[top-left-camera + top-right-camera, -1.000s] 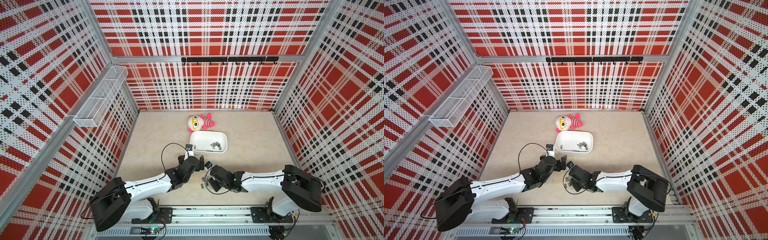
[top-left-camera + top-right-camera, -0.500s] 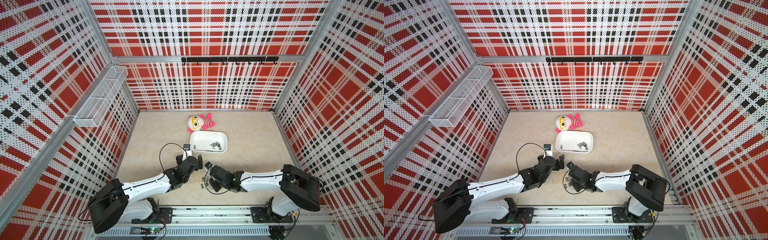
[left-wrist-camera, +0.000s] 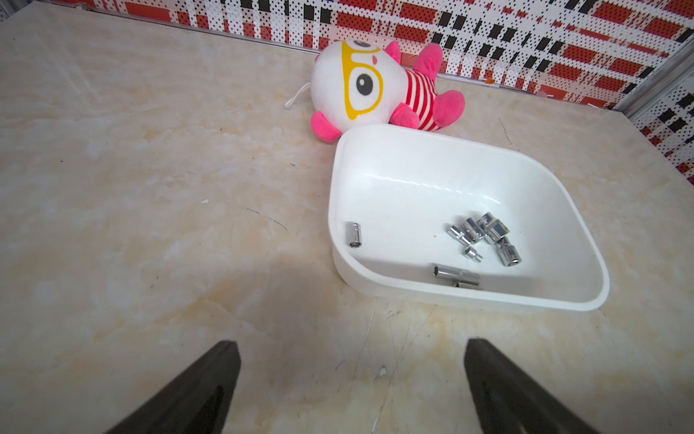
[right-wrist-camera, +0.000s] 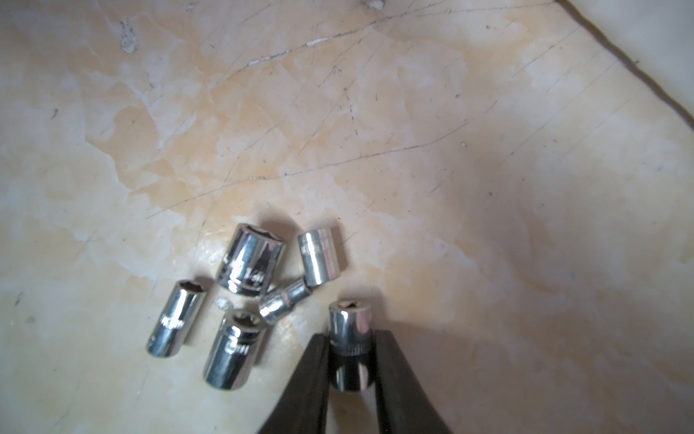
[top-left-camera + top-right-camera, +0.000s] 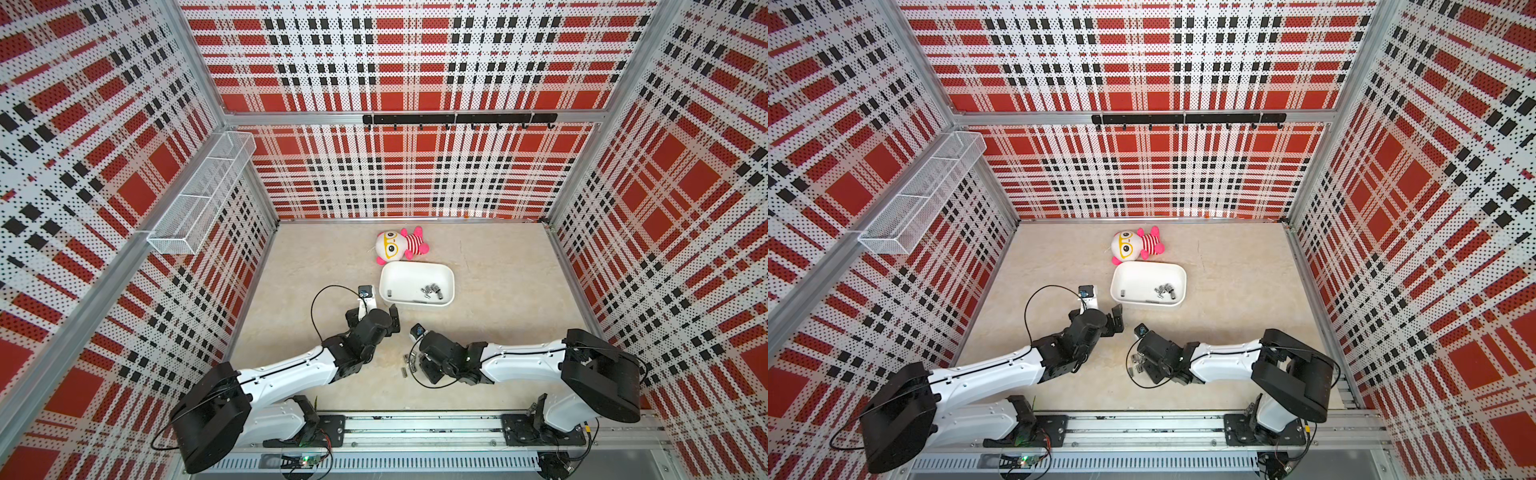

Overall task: Put the socket on the desktop into the storage box
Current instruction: Pick up the socket head from the center of the board.

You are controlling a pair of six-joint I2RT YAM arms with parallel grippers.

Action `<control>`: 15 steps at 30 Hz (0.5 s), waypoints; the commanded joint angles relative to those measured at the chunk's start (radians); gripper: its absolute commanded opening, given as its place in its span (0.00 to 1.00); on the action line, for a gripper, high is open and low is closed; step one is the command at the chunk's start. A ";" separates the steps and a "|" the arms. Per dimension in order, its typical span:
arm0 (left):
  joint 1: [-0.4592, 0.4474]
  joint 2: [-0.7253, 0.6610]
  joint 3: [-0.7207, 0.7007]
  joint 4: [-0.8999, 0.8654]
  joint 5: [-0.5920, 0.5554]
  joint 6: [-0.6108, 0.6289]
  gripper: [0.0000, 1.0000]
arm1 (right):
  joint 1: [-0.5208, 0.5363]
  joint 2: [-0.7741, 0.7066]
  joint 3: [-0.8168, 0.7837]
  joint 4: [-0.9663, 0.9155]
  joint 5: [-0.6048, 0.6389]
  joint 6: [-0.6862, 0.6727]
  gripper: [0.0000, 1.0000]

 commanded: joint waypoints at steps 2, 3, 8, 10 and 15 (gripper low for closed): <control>0.008 -0.021 0.001 -0.012 -0.011 -0.008 1.00 | 0.009 0.005 0.018 -0.018 0.024 0.009 0.24; 0.008 -0.022 0.002 -0.013 -0.011 -0.008 1.00 | 0.009 0.003 0.017 -0.020 0.024 0.009 0.23; 0.010 -0.029 -0.002 -0.014 -0.014 -0.009 1.00 | 0.009 -0.022 0.010 -0.033 0.062 0.025 0.19; 0.010 -0.034 -0.003 -0.014 -0.012 -0.010 1.00 | 0.008 -0.044 0.002 -0.043 0.082 0.035 0.16; 0.010 -0.048 -0.010 -0.012 -0.011 -0.009 1.00 | 0.009 -0.147 -0.042 -0.069 0.168 0.063 0.11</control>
